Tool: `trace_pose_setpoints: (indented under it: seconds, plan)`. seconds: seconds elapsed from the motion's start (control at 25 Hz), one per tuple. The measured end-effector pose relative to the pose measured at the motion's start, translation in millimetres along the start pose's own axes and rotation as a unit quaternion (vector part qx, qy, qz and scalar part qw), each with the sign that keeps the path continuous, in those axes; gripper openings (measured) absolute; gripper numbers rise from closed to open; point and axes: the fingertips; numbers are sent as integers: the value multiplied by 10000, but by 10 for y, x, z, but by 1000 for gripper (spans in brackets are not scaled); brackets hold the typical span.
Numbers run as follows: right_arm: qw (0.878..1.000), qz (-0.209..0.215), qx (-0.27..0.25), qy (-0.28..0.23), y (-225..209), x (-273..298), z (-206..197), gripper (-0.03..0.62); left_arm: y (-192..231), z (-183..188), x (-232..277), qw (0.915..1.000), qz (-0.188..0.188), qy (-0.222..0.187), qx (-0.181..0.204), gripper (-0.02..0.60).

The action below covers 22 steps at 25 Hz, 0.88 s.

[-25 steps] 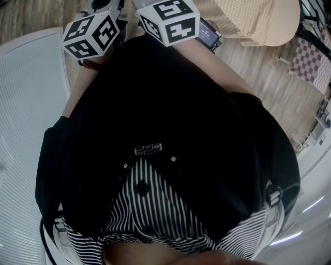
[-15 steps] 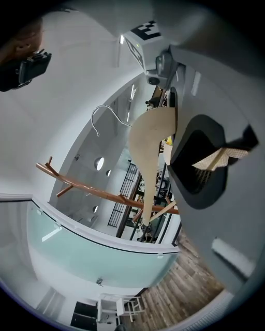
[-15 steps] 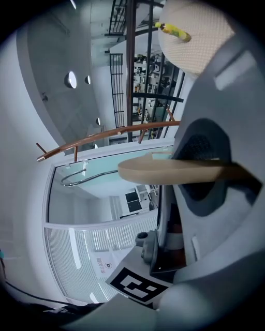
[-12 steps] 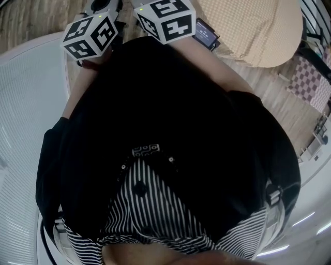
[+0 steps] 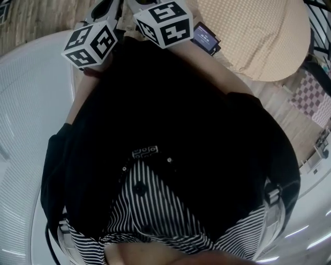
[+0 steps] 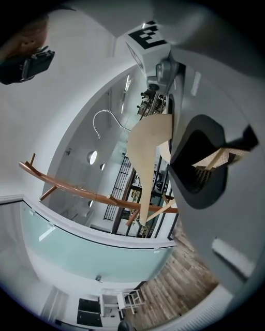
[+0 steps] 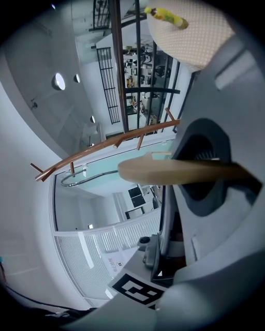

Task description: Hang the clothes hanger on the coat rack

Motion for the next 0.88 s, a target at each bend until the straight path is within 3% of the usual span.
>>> trace_pose_setpoints:
  seconds: [0.2,0.68,0.88]
  plan:
    - [10000,47,-24,14,-121,123,68,17,90,44,169,10000,60,36,-22,3]
    - [9987,-465,-91,-181,-747,129,440,17,-52,400,849,9985,-498,-89,190,3]
    - [9986,-505,-107,-111,-862,392,553,17,175,525,1055,9983,-550,-100,184,3]
Point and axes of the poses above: the fingertips, and each gripper's own axes: x forward along the fingers, y to its left, z out of its top, and after that the axes turned 5 degrees about x, right-handed
